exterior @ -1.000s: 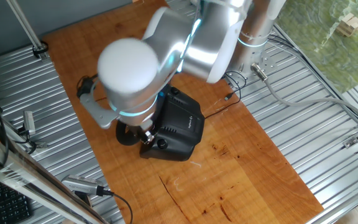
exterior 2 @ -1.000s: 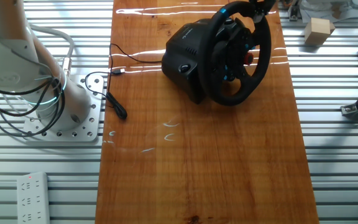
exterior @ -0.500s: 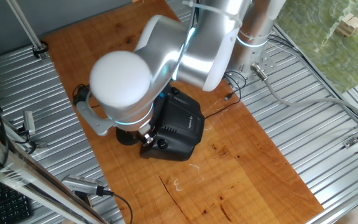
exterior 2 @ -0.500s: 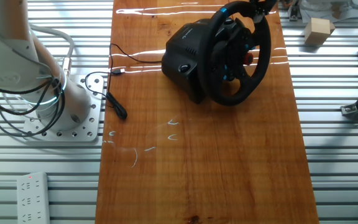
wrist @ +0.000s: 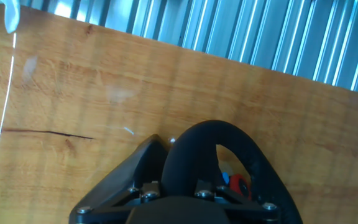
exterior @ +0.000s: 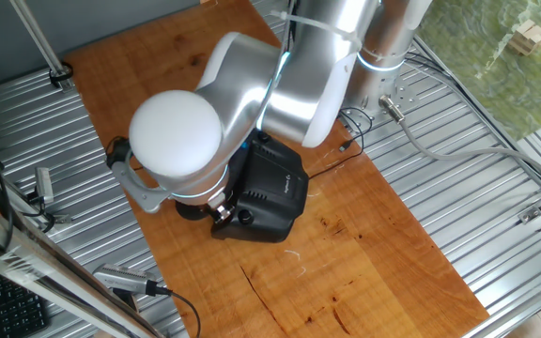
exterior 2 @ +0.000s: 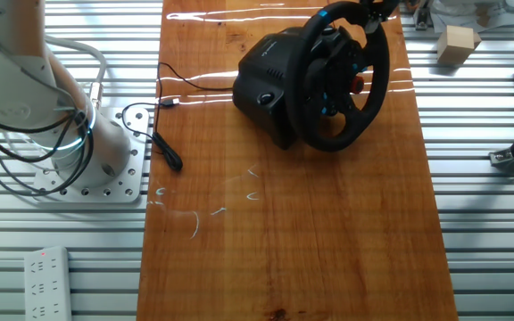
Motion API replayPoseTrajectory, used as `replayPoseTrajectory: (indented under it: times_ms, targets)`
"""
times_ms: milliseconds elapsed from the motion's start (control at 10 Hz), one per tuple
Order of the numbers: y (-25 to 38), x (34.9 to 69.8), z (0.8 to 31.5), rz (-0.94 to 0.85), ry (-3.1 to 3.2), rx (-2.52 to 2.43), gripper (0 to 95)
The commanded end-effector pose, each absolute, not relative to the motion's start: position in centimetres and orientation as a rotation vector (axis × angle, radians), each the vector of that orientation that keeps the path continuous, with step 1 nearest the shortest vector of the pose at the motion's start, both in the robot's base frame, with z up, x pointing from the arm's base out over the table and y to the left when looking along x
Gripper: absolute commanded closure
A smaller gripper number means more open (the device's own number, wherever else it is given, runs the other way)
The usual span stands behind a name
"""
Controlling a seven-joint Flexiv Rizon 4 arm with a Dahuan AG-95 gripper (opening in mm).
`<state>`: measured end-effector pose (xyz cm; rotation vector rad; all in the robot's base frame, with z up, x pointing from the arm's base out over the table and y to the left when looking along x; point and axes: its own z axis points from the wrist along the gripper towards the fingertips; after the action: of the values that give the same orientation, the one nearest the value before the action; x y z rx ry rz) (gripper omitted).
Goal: Rotate the steering wheel 90 degrees clockwise
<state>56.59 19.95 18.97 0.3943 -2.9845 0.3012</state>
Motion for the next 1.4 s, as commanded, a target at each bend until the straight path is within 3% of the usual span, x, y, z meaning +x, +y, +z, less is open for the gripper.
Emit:
replayPoseTrajectory:
  times_ms: [100,700,900,1000,1100,1400]
  targets:
    - [19.2,56.3,14.7,0.306,-2.966,0.392,95.0]
    - [19.1,56.4,14.0,0.333,-2.959,0.41,95.0]
    - [19.0,56.3,14.3,0.329,-2.954,0.441,57.0]
    - [18.9,56.2,14.5,0.312,-2.955,0.446,19.0]
    - [19.1,56.2,15.1,0.278,-2.961,0.45,0.0]
    - [19.7,56.8,16.0,0.259,-2.966,0.438,0.0]
